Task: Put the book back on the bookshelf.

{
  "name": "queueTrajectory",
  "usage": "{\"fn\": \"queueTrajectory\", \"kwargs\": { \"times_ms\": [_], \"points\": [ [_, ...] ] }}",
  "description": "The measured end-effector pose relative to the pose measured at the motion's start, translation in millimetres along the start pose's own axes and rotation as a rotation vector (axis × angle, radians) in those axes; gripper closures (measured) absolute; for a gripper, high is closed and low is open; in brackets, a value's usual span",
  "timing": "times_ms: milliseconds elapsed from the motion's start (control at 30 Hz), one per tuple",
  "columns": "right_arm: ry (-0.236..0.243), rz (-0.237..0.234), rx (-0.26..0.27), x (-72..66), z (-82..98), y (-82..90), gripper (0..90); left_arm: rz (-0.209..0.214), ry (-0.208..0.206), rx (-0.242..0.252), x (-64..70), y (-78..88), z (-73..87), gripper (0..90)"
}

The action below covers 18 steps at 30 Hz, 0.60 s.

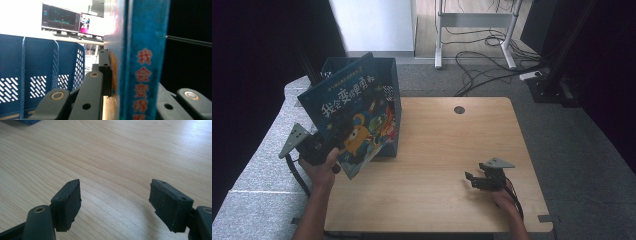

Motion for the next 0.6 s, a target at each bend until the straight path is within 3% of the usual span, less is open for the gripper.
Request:
{"fn": "queueTrajectory", "kwargs": {
  "times_ms": [167,600],
  "points": [
    [-0.001,0.000,-0.006,0.2,0.3,0.0,24.6,-0.015,0.015,0.015,-2.7,1.0,-4.2,82.0],
    [-0.016,0.017,-0.011,2.0,0.4,0.2,25.0,-0.065,0.008,0.032,-9.8,-3.0,-15.9,81.9]
  ]
}}
Point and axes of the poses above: each handheld gripper's, and its own axes: y roughly backward along the jaws, z roughly out of its underside, x roughly to its right, the point moved 1 cm from there along -y, roughly forward along the jaws, and after that the axes turned 3 degrees about -y, right-handed, at the moved point
